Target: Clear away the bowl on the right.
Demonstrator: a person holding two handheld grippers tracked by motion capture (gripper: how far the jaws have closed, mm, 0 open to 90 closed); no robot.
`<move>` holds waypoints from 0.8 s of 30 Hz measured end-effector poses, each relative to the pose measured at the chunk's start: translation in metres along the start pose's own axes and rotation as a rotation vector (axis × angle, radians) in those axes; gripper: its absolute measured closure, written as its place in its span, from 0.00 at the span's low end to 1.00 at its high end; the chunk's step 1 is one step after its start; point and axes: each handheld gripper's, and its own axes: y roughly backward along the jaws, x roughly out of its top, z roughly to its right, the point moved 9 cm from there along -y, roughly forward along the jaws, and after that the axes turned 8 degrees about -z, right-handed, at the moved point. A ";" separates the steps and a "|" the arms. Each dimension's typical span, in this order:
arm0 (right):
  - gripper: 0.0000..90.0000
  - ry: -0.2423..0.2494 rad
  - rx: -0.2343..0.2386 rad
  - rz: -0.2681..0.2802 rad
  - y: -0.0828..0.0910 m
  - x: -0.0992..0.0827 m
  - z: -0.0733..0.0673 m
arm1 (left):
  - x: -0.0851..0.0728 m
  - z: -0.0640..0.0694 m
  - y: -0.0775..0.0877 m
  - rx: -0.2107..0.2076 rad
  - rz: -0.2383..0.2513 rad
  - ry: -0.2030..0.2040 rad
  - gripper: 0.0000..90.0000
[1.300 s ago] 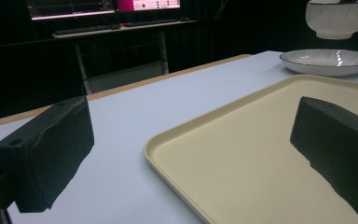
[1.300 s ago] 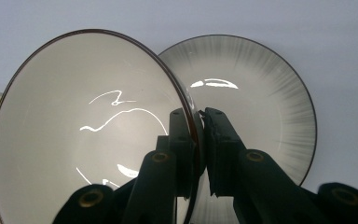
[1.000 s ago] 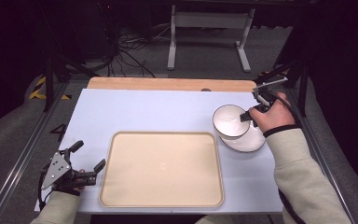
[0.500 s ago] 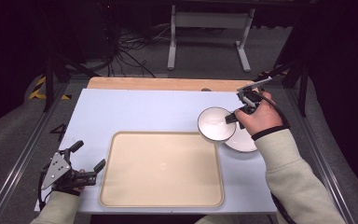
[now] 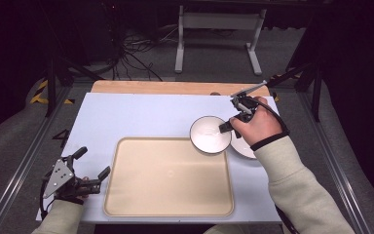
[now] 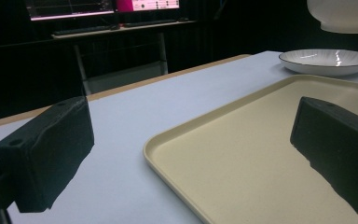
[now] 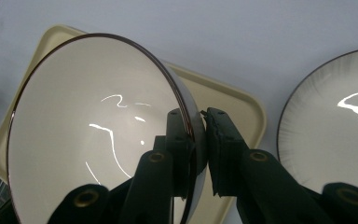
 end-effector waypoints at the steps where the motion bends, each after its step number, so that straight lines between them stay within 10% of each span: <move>1: 0.89 0.014 0.006 -0.004 -0.001 0.000 -0.007 | 0.000 0.000 0.000 0.000 0.000 0.000 0.00; 24: 0.88 0.139 0.097 -0.036 -0.021 0.004 -0.075 | 0.000 0.000 0.000 -0.002 0.001 -0.001 0.00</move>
